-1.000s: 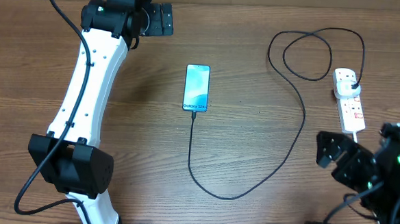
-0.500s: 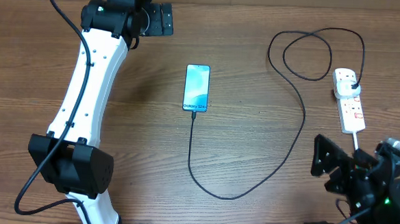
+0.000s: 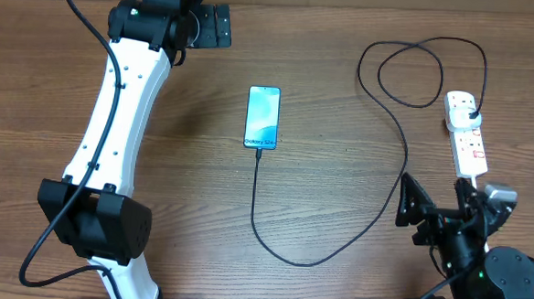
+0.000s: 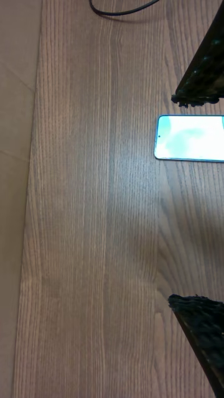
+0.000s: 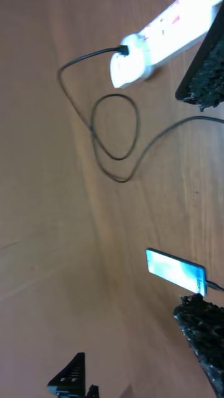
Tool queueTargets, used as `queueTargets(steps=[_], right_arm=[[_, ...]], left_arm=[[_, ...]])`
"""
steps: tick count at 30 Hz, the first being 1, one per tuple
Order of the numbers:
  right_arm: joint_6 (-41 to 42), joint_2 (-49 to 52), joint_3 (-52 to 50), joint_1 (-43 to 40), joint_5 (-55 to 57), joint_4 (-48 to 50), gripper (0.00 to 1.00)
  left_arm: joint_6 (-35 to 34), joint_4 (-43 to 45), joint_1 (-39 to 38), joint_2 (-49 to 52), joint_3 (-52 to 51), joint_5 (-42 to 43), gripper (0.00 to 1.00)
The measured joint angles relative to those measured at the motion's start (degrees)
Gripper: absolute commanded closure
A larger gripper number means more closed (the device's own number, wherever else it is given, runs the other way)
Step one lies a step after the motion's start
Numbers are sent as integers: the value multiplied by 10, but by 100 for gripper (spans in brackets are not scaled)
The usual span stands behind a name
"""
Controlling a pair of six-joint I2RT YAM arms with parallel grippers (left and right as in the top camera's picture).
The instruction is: Plug charger to phone and switch on socket
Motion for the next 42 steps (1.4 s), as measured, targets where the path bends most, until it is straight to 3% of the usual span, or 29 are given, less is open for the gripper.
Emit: queueTargets(steps=[6,17,33,42], right_arm=[[-22,-15,-49,2,0,83,0],[-31,-148,-176,2,0,179,0],[-31,-153,-331,2,5,375,0],[-63,-154,-344,2,15,370,0]], left_arm=[[0,0,0,0,0,0,1],[0,0,0,0,0,0,0],[0,0,0,0,0,0,1],[0,0,0,0,0,0,0]])
